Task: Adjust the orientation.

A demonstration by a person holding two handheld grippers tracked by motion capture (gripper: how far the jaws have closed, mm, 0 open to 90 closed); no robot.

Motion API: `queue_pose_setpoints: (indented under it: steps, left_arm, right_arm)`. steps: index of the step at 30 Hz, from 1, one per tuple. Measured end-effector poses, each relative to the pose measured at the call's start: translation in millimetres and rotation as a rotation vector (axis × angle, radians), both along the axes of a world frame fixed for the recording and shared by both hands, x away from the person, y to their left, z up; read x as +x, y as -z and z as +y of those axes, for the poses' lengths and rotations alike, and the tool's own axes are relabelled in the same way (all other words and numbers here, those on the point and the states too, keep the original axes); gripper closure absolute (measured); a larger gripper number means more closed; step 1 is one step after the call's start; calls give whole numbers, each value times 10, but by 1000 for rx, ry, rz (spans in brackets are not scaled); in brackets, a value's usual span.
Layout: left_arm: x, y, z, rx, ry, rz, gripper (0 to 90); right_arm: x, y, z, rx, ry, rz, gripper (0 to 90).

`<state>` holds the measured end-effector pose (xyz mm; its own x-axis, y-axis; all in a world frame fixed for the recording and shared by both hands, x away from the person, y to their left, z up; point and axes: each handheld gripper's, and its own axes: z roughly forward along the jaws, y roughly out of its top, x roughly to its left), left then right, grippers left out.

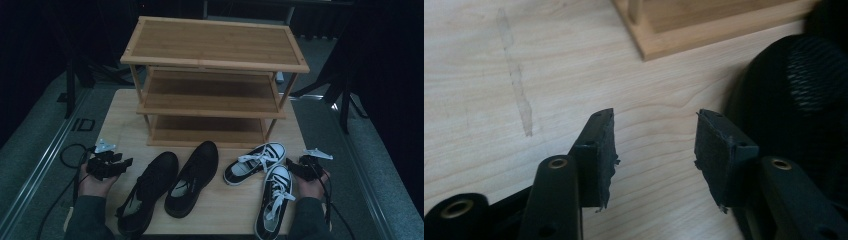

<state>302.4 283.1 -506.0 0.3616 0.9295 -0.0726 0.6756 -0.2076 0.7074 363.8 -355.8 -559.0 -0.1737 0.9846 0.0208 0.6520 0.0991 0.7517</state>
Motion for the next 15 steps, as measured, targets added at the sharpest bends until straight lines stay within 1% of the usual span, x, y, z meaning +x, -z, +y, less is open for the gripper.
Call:
queue_pose_setpoints:
  steps: [1,2,3,4,5,9,12,13,14,15]
  left_arm:
    - [-26,-50,-25,0,13,-2,501]
    - [-26,-50,-25,0,13,-2,502]
    - [-55,-94,-44,0,23,-9,501]
    - [-55,-94,-44,0,23,-9,495]
    - [-83,-125,-48,-11,35,-15,488]
    - [-123,-165,-44,-25,46,-3,496]
    - [-145,-190,-42,-22,47,-6,493]
    - [-165,-206,-33,-30,39,-7,490]
    - [-165,-206,-33,-30,39,-7,490]
    - [-196,-224,-32,-35,44,-3,491]
  right_arm:
    - [0,0,0,0,0,0,399]
    - [0,0,0,1,0,0,398]
    - [0,0,-1,0,0,0,398]
    - [0,0,0,1,0,0,398]
    - [0,0,-1,0,0,0,398]
    - [0,-1,-2,2,-1,1,397]
    - [0,-1,-2,2,-1,1,396]
    - [0,-1,-2,2,-1,1,396]
    - [0,-1,-2,2,-1,1,396]
    - [0,-1,-2,2,-1,1,396]
